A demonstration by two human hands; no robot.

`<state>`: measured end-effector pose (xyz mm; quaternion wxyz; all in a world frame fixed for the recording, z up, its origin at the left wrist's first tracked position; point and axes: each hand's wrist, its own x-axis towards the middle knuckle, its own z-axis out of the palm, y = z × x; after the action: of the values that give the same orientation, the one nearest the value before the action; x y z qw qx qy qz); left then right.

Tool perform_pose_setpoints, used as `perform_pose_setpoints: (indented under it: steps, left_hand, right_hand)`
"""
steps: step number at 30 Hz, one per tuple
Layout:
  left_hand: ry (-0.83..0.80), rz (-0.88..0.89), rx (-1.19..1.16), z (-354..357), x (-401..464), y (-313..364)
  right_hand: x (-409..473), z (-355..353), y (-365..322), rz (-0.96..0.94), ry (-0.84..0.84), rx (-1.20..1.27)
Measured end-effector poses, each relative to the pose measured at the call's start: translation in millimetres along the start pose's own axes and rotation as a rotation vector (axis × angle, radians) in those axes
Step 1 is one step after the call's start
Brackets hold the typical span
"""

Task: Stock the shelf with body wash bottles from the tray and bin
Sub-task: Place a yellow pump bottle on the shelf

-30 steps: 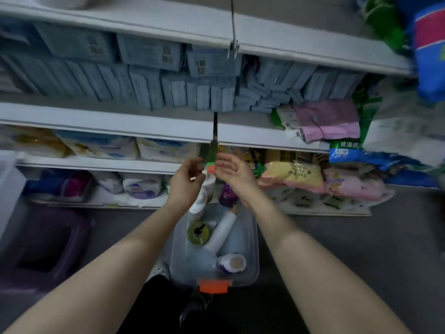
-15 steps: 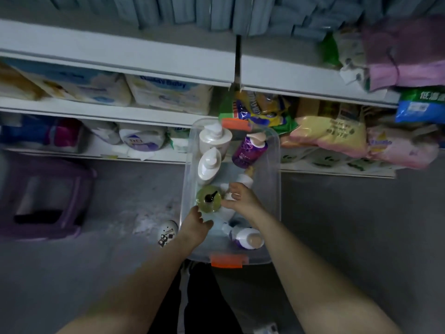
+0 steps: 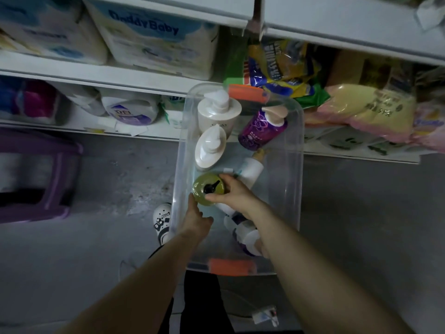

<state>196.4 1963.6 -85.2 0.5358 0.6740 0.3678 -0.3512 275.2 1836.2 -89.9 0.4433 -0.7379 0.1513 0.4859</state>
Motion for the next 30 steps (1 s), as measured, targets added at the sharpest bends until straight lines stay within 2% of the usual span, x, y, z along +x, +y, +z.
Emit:
perform_pose_setpoints:
  steps: [5,12,17,24,27,30]
  left_hand:
    - [-0.007,0.029,-0.02,2,4,1]
    - [0.017,0.174,0.0,-1,-14,14]
    - [0.074,0.307,0.025,-12,-38,43]
    - [0.024,0.463,0.058,-33,-86,67]
    - [0.001,0.506,0.002,-33,-107,66]
    - [-0.009,0.544,-0.1,-29,-125,80]
  right_hand:
    - [0,-1,-2,-0.033,-0.031,0.019]
    - [-21,-12,-9,-0.088,0.003,0.078]
    - [-58,-30,-25,-0.084,0.07,0.161]
    - [-127,-67,-62,-0.056,0.151,0.314]
    - [-150,-76,-84,-0.073,0.098,0.294]
    - [-166,-82,-92,-0.084,0.12,0.31]
